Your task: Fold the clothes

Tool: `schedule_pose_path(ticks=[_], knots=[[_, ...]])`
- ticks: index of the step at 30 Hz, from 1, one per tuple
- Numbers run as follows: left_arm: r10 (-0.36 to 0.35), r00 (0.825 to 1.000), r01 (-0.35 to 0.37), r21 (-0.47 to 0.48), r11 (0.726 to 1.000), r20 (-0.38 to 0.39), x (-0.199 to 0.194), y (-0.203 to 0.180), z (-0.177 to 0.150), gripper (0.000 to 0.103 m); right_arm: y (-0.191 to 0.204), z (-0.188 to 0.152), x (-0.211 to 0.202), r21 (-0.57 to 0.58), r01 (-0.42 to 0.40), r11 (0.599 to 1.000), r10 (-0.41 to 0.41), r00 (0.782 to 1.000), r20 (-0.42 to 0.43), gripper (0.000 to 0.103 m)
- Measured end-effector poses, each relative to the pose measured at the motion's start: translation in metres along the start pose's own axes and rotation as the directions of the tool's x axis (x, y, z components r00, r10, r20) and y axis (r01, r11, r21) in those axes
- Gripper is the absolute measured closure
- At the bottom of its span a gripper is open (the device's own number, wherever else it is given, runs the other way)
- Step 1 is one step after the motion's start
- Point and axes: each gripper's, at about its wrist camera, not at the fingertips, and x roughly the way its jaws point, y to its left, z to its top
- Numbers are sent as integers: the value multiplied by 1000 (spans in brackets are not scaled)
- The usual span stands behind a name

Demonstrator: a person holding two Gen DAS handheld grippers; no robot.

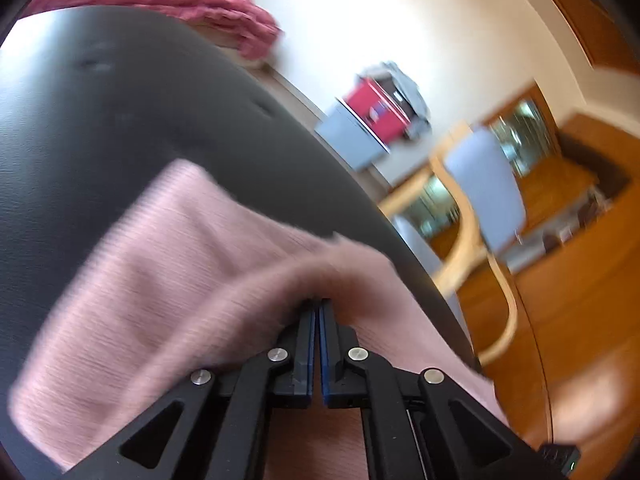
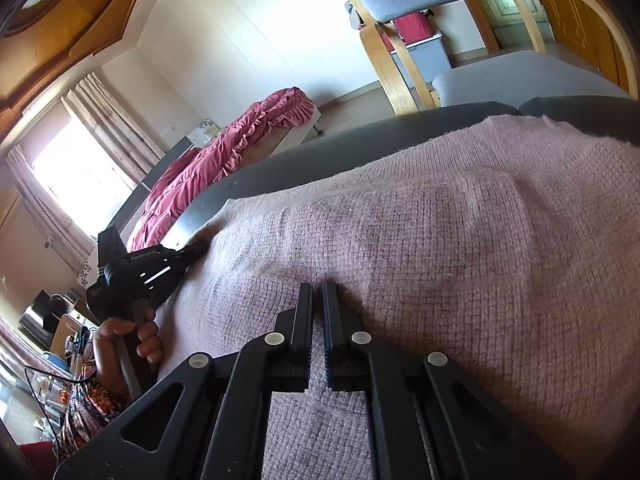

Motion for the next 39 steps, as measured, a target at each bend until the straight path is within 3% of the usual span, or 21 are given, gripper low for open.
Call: schedule_pose_path(ticks=[7, 10, 13, 17, 20, 23, 25, 27, 30, 34, 36, 37, 39], knots=[[31, 999, -30, -25, 999, 39, -10, 2, -2, 101, 0, -1, -2, -2, 0, 1000, 0, 1000, -1, 100], [30, 994, -29, -12, 1000, 107, -31, 0, -7, 89, 0, -1, -2, -2, 0, 1000, 0, 1000, -1, 100], [8, 987, -10, 14, 1000, 161, -51, -6, -13, 89, 0, -1, -2, -2, 1, 1000, -1, 1000, -1, 100], [-110, 984, 97, 93, 991, 137, -62, -28, -31, 86, 0, -1, -2, -4, 2, 1000, -2, 1000, -1, 100], [-180, 983, 170, 214, 962, 26, -48, -56, -50, 86, 1, -1, -2, -7, 4, 1000, -4, 1000, 0, 100], [-105, 992, 120, 296, 948, -68, -19, -68, -68, 86, 2, -1, -3, -8, 4, 1000, -4, 1000, 2, 100], [-90, 985, 123, 240, 963, -145, -2, -58, -68, 89, 6, -2, -7, -18, 6, 1000, -6, 1000, 16, 96], [-127, 980, 155, 186, 970, -151, 0, -49, -64, 89, 18, 1, -13, -63, 34, 997, -32, 999, 42, 91], [-107, 983, 137, 206, 969, -149, 3, -53, -66, 89, 39, 14, -17, -89, -33, 995, 39, 997, 67, 89], [-89, 986, 118, 219, 969, -138, 7, -56, -68, 89, 52, 36, 21, -62, -46, 997, 46, 999, -11, 89], [-75, 989, 103, 222, 970, -130, 9, -57, -68, 89, 43, 38, 46, -32, -15, 999, 13, 998, -62, 89], [-68, 990, 95, 225, 970, -127, 10, -58, -68, 90, 35, 38, 55, -5, -2, 1000, 1, 997, -76, 97], [-61, 990, 88, 229, 969, -124, 9, -60, -68, 91, 11, 40, 50, 106, -44, 993, 47, 999, -28, 103]])
